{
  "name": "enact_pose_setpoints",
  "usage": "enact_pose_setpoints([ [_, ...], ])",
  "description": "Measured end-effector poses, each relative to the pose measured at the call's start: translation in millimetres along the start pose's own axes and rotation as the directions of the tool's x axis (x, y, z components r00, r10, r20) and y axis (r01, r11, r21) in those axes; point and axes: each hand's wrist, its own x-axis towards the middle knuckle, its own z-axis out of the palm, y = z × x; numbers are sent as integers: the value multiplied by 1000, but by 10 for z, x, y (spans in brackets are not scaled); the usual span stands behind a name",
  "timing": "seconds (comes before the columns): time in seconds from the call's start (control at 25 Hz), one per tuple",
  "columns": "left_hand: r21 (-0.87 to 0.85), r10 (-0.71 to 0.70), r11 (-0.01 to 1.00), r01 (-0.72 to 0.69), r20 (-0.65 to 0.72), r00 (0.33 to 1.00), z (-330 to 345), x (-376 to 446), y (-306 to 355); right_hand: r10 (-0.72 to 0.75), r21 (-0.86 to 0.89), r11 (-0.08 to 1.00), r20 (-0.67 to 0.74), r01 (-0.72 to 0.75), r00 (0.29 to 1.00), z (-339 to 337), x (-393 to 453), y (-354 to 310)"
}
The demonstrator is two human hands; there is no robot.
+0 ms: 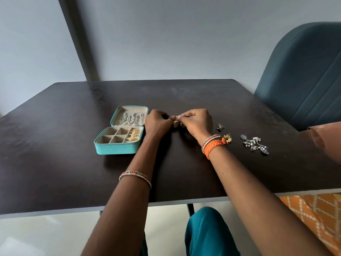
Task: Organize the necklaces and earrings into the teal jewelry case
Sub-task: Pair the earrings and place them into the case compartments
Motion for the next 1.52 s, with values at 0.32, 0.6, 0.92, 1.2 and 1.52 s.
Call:
enact_pose_setpoints([
  [0.32,46,-18,999,16,39,999,4,38,7,-38,-137,990,-36,32,999,27,-20,-27],
  [0.6,5,-38,999,38,-32,999,53,30,10,-132,-208,970,-18,125,991,-16,-54,-72],
  [0.92,-305,15,950,-59,-144,989,-116,-148,68,-226,-204,949,95,242,969,-1058,138,-28],
  [1.2,-180,46,980,-84,-208,977,15,-344,114,-177,-303,931,118,205,977,-1167,117,81],
  [1.52,-148,24,988,-50,-168,985,42,-304,27,-54,-371,917,251,147,966,-41,289,-179],
])
